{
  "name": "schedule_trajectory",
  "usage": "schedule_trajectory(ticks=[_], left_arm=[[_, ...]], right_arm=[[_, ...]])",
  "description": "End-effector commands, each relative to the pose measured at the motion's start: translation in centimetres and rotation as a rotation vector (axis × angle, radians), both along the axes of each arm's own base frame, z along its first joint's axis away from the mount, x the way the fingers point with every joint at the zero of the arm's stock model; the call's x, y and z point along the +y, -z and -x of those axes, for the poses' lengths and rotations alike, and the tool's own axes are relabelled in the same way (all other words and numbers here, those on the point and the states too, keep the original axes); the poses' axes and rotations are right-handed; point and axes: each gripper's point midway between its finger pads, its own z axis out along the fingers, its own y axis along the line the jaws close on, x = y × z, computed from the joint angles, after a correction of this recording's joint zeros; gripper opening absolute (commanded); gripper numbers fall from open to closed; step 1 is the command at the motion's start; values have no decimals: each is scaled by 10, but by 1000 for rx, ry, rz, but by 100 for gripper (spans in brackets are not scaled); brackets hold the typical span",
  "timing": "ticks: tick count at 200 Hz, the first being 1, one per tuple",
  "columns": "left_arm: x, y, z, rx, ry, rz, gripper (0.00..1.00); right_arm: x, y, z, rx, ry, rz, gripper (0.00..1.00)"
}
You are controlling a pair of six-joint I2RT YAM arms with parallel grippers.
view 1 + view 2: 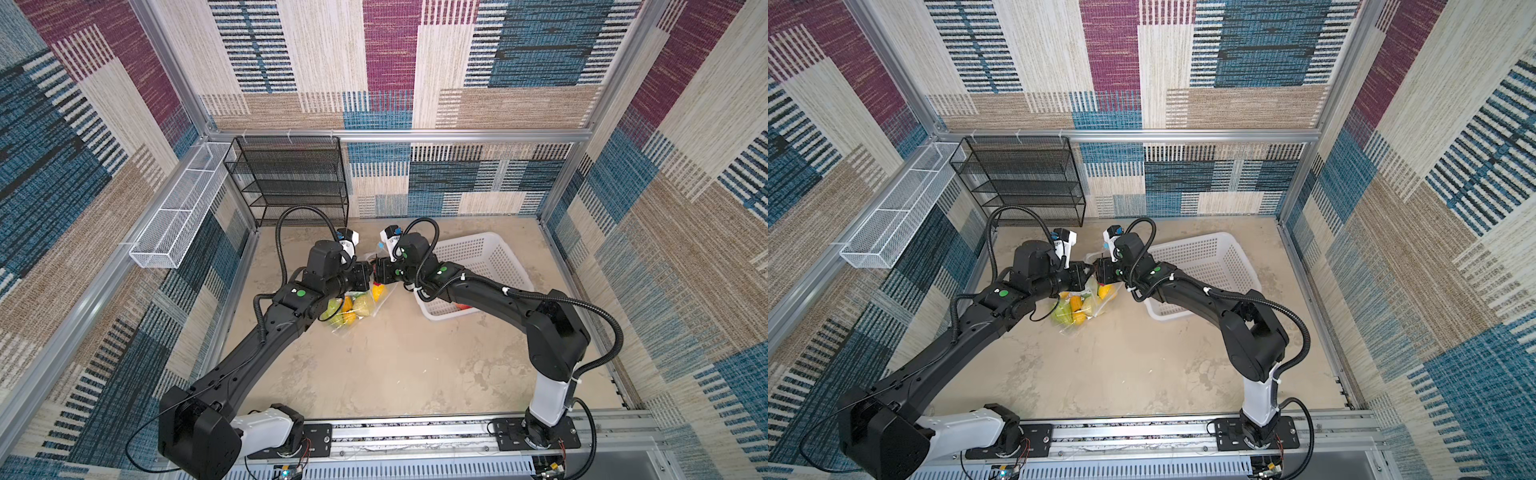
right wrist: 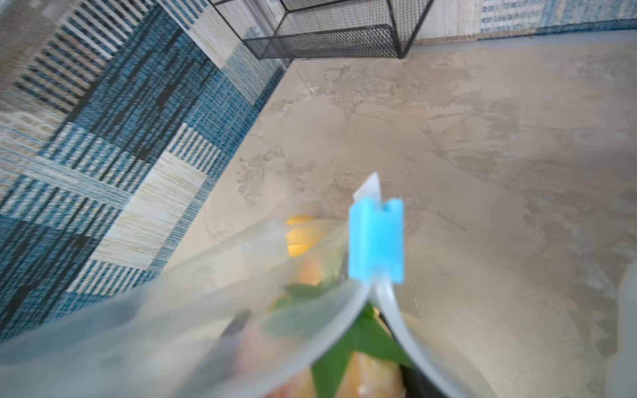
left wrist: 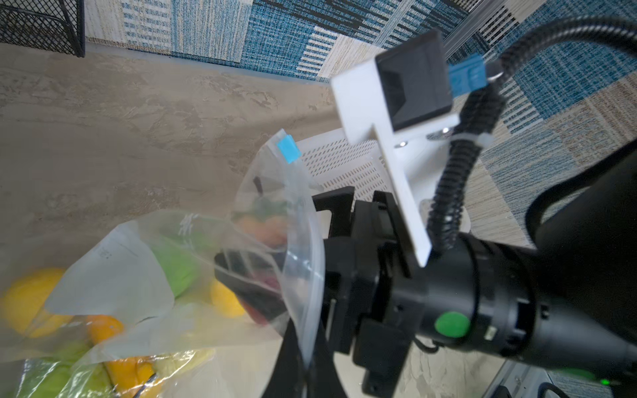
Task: Place the food in the zip-top bag and seal the zipper
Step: 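Carry the strawberry with the right gripper into the bag mouth, then open the right gripper to drop the strawberry into the bag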
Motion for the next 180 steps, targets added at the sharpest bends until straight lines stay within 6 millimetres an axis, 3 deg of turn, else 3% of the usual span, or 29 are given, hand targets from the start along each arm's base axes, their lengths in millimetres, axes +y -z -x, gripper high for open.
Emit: schedule_trajectory(ticks=[1, 54, 107, 180], left_arm=[[-2, -9, -1, -25, 4, 20, 0], [-2, -4, -3, -13, 2, 15, 0], [-1, -4, -3, -13, -3, 13, 0], [3, -8, -2, -35, -16, -5, 0]], right_arm=[[-15, 17, -10, 1, 112, 80, 51], [-10, 32, 4, 17, 67, 99, 60], [1, 5, 15, -15, -21, 39, 77], [-25, -53, 26, -143, -53, 43, 79]])
